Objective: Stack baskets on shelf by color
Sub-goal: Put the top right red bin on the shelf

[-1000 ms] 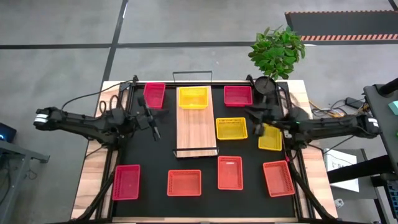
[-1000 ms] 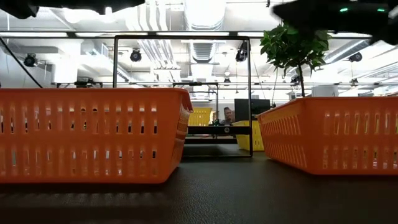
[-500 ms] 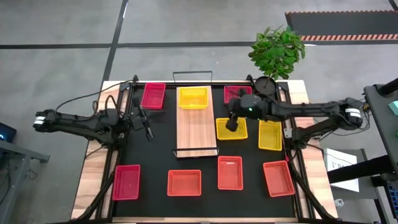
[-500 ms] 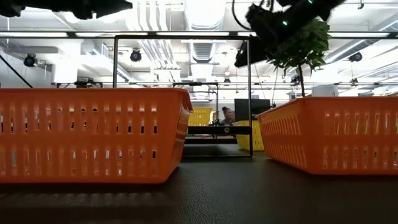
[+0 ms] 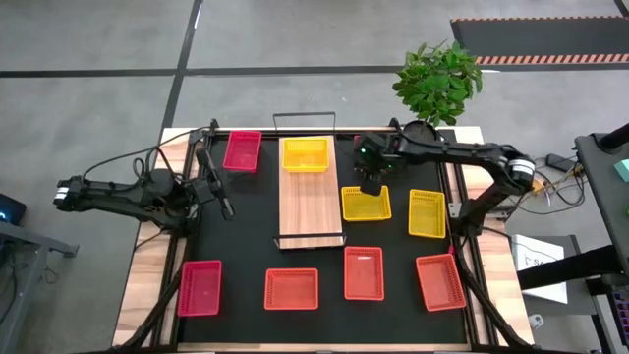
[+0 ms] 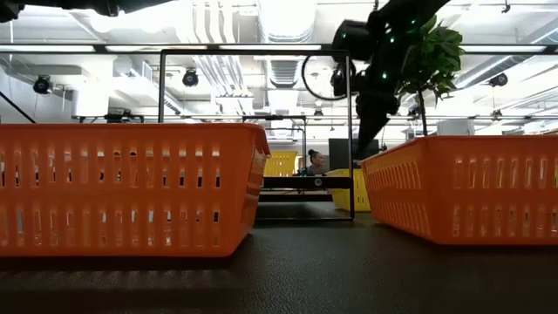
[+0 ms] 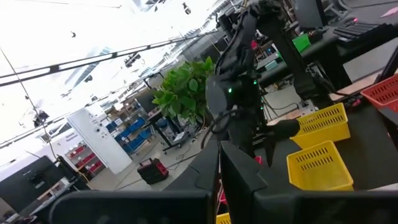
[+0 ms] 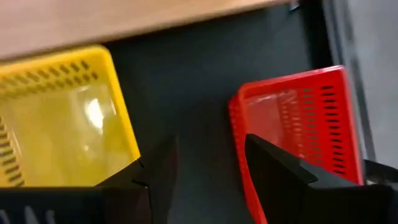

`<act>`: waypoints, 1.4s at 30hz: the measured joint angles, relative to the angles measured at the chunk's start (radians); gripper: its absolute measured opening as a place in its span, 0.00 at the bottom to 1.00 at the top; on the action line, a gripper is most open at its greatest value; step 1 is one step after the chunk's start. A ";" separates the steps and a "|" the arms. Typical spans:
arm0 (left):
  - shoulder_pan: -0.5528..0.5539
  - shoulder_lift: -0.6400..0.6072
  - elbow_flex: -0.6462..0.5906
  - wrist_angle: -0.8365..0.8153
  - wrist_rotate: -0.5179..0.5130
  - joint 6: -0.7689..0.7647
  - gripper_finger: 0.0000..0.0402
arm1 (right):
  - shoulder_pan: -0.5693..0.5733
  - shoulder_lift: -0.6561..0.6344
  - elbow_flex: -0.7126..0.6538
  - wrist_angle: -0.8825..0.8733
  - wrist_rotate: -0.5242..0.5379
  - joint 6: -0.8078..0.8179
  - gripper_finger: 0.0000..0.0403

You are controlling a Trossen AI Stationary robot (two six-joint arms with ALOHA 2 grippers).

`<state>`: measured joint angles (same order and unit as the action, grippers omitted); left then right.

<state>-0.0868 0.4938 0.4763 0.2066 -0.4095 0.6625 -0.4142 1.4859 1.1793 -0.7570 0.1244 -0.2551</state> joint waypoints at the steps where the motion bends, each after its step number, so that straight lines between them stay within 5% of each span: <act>1: 0.000 0.001 0.000 0.000 0.000 0.003 0.00 | -0.011 0.013 0.001 -0.010 -0.004 -0.012 0.44; 13: 0.000 0.004 0.000 0.001 0.000 0.026 0.00 | -0.091 0.154 -0.010 -0.039 0.019 -0.047 0.43; 36: 0.000 0.010 0.001 0.009 0.000 0.053 0.00 | -0.141 0.133 -0.041 -0.002 0.111 -0.102 0.42; 42: 0.000 0.010 0.001 0.010 0.000 0.060 0.00 | -0.145 0.165 -0.050 0.038 0.111 -0.139 0.32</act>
<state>-0.0868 0.5034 0.4774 0.2170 -0.4091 0.7221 -0.5591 1.6510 1.1292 -0.7194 0.2356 -0.3940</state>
